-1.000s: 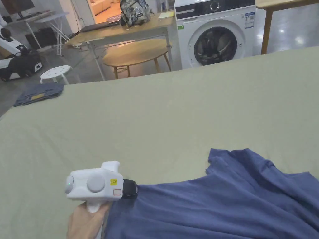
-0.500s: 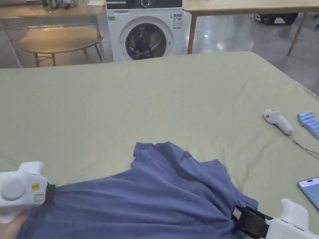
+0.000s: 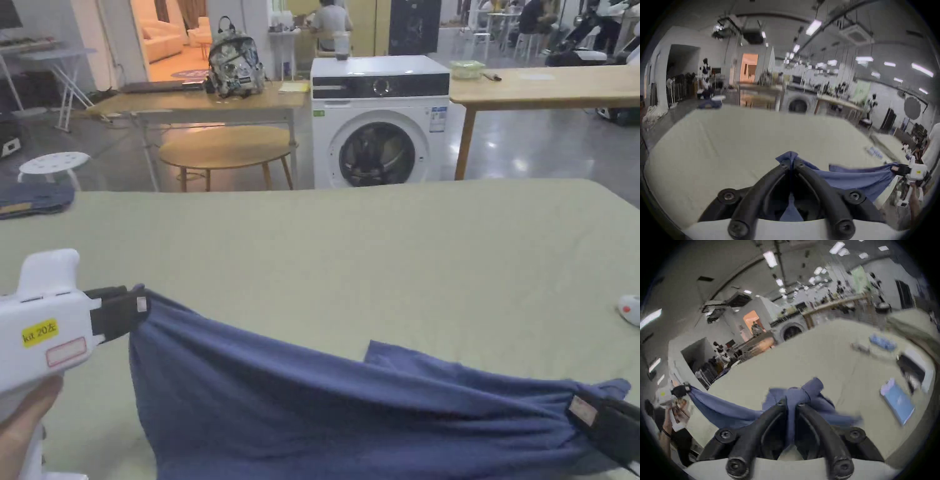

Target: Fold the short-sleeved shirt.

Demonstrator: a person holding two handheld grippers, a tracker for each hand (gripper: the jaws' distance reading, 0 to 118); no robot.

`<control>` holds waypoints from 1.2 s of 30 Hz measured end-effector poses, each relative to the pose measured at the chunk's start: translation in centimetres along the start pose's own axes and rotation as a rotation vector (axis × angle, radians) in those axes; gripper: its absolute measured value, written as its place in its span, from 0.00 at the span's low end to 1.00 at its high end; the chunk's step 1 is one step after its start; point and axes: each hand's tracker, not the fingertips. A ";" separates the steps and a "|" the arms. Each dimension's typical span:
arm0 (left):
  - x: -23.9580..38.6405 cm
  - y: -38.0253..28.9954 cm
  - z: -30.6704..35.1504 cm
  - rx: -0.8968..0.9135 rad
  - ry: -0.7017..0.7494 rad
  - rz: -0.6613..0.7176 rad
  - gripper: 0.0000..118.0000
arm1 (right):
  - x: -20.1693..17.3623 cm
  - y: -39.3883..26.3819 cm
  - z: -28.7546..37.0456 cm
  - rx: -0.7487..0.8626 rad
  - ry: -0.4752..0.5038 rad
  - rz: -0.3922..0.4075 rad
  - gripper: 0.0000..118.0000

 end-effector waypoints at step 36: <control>0.8 21.6 -7.5 0.269 0.169 -0.168 0.00 | -13.9 31.3 -17.0 0.268 -0.075 0.324 0.04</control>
